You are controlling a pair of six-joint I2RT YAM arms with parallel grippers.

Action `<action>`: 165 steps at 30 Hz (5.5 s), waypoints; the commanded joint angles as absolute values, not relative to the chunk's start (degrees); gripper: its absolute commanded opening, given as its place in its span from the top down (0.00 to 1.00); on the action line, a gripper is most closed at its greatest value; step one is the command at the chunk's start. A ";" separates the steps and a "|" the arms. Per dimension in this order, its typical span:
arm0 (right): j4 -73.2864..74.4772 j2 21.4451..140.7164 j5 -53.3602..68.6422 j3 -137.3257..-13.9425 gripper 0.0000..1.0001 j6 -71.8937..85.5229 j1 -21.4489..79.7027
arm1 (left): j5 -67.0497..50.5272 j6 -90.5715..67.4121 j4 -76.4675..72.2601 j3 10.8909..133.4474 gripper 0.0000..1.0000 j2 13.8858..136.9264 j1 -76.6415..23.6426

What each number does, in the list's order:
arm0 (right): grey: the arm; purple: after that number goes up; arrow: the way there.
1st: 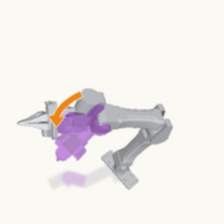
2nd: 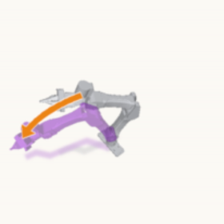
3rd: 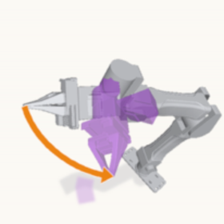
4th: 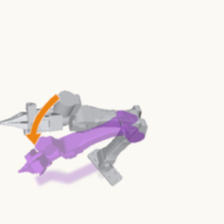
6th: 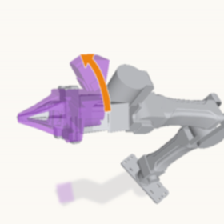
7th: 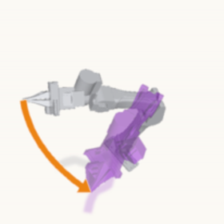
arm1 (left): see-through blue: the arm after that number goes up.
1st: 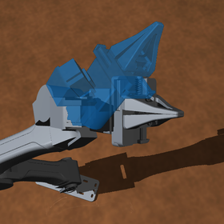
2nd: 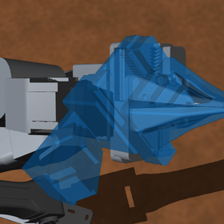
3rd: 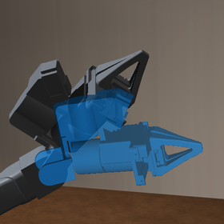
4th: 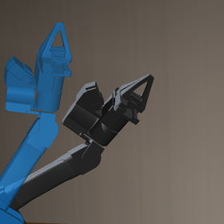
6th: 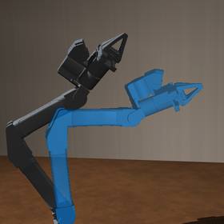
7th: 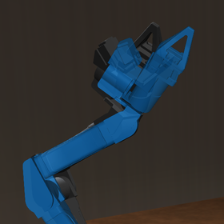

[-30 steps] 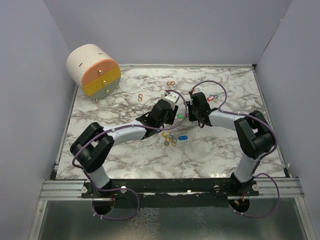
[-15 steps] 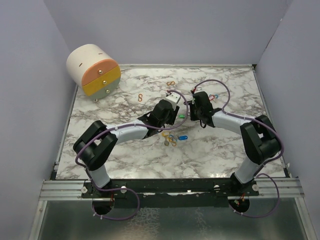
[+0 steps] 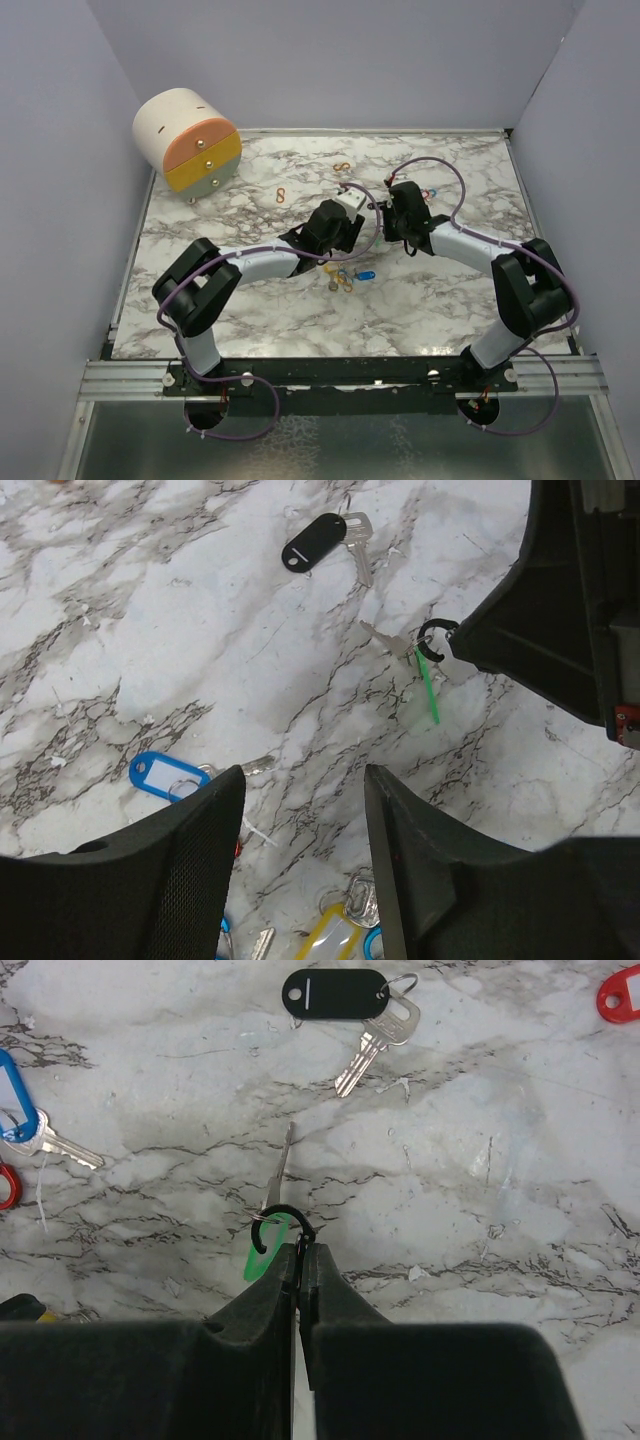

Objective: Put the keys on the keyring

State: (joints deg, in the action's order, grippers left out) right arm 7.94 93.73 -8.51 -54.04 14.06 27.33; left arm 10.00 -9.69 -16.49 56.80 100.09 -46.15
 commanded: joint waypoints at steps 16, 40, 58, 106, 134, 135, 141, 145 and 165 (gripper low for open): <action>10.88 88.96 -8.89 -55.21 1.00 12.65 27.60 | -0.77 -7.84 -24.78 59.42 0.43 104.62 -46.29; 16.43 87.52 -15.08 -61.44 1.00 11.73 27.51 | 10.50 -9.85 -25.23 49.60 0.42 91.65 -46.24; 18.26 88.87 -17.86 -62.13 0.93 12.35 24.18 | 12.37 -10.02 -25.22 47.42 0.42 89.67 -46.29; 9.50 94.54 -2.42 -59.93 0.52 14.62 17.95 | 16.04 -15.06 -21.02 45.80 0.24 84.89 -45.44; 4.92 115.56 -1.69 -76.30 0.60 25.36 18.28 | 19.34 -18.37 -17.40 40.78 0.01 77.78 -43.87; 4.84 115.68 -1.79 -76.33 0.60 25.45 18.28 | 19.34 -18.37 -17.40 40.72 0.01 77.71 -43.82; 5.84 116.92 -2.98 -77.19 0.61 25.80 18.27 | 19.03 -18.28 -17.40 40.69 0.01 78.12 -43.68; 6.14 117.61 -3.87 -77.54 0.63 25.95 18.28 | 18.99 -18.19 -17.40 40.61 0.01 78.09 -43.52; 0.26 110.04 -5.69 -70.03 0.99 20.62 18.73 | 18.70 -18.28 -17.49 40.85 0.01 78.86 -43.20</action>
